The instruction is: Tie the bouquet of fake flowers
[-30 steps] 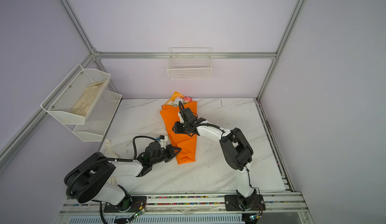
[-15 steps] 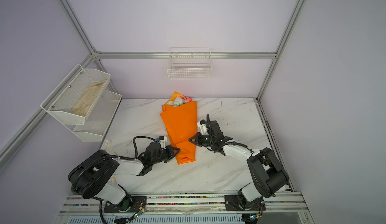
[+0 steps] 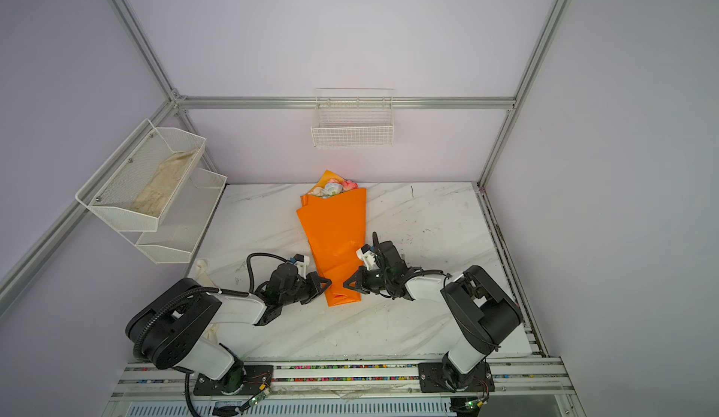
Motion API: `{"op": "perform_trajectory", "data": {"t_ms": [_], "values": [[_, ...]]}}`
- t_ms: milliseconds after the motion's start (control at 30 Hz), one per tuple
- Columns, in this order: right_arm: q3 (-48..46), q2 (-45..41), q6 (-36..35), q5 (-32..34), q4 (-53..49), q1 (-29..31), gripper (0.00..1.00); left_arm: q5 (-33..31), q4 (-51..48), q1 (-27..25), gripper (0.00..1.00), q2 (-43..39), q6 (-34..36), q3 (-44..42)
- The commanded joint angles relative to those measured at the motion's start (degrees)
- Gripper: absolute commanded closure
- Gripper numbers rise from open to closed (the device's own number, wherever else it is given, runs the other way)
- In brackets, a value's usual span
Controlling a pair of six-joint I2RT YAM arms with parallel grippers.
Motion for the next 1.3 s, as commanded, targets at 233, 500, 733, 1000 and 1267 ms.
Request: {"op": "perform_trajectory", "data": {"t_ms": [233,500,733,1000,1267], "values": [[0.1,5.8,-2.5,3.3,-0.6,3.0,0.91,1.2,-3.0,2.3,0.95,-0.9,4.8,2.4],[-0.7,3.7,-1.0,2.5,-0.4,2.9,0.89,2.4,-5.8,3.1,0.94,-1.2,7.2,3.4],[1.4,0.2,0.4,3.3,-0.2,2.5,0.84,3.5,-4.6,3.2,0.93,0.1,7.3,4.3],[0.9,9.6,-0.1,6.1,1.0,1.2,0.85,3.6,-5.9,3.2,0.88,-1.0,7.4,4.3],[0.3,10.3,0.5,5.2,2.2,1.2,0.86,-4.8,-24.3,3.3,0.49,-17.7,10.0,5.2]]}}
